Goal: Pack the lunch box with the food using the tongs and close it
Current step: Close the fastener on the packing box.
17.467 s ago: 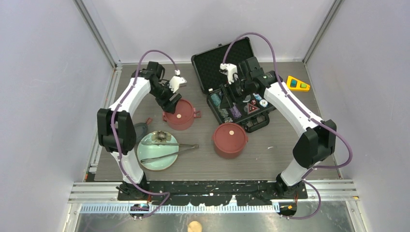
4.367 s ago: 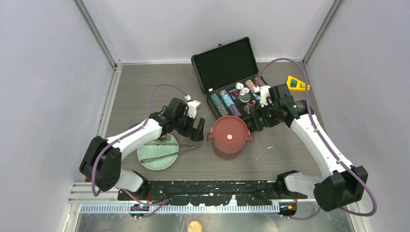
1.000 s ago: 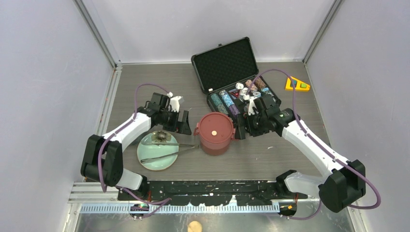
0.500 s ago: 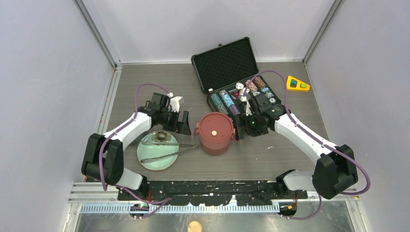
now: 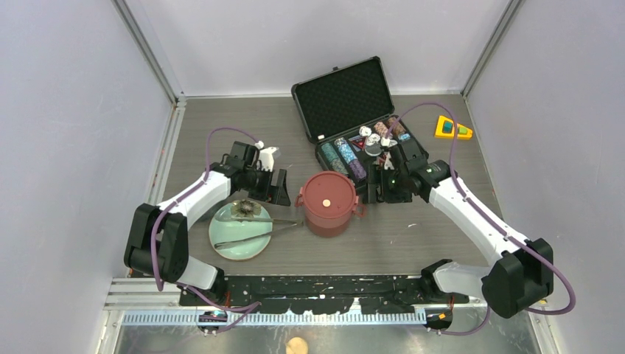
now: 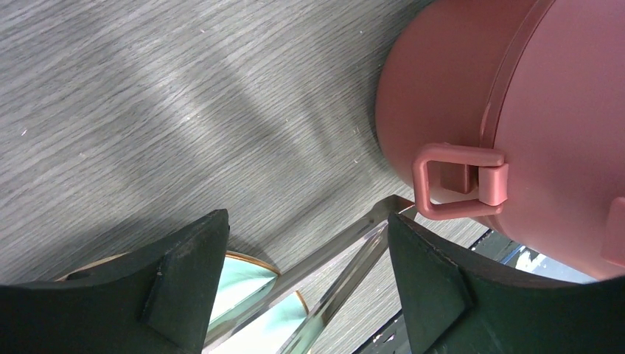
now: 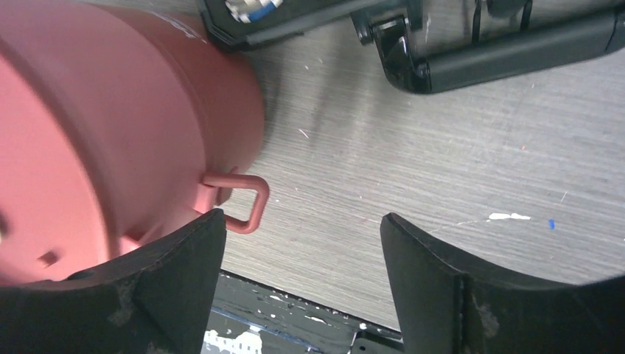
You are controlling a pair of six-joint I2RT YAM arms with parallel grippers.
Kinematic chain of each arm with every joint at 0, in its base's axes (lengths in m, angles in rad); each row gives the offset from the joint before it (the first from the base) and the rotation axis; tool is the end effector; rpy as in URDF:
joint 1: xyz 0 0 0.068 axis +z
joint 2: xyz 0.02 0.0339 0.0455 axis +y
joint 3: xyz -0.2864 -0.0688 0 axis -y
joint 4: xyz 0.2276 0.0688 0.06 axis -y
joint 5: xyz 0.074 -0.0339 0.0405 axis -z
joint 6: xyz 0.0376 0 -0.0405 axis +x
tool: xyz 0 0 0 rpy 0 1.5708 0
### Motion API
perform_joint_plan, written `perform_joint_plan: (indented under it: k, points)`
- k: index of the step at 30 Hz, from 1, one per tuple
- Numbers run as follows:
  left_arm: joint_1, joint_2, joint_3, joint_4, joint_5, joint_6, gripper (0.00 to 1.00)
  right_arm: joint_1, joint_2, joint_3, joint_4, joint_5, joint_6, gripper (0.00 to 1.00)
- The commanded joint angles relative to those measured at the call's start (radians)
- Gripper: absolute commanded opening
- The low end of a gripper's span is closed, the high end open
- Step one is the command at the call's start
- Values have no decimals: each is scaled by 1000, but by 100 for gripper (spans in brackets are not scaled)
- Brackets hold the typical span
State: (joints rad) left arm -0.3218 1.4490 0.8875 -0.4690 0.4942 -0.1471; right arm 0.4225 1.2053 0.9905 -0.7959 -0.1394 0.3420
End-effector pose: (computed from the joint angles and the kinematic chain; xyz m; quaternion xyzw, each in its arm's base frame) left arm 0.2457 -0.1007 0.2355 0.1465 0.9252 -0.2894 0.1969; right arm 0.1911 0.0916 0.2969 -0.0578 0.9572 0.1649 0.2309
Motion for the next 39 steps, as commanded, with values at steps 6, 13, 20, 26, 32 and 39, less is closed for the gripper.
perform_joint_plan:
  k: [6, 13, 20, 26, 32, 39]
  points:
    - [-17, -17, 19, 7, 12, 37, 75, 10, 67, -60, 21, 0, 46, 64]
    - [-42, 1, 16, 6, 26, 41, 69, 80, 146, -36, 45, -13, 44, 58]
    - [-65, 11, -2, 20, 60, 21, 67, 103, 235, 6, 63, -35, 45, 57]
    - [-78, 26, -15, 32, 85, 8, 62, 105, 267, 31, 88, -51, 50, 57]
    - [-101, 34, -25, 48, 90, 2, 60, 105, 299, 57, 115, -49, 41, 57]
    - [-121, 46, -27, 62, 97, -6, 56, 105, 332, 95, 142, -43, 9, 57]
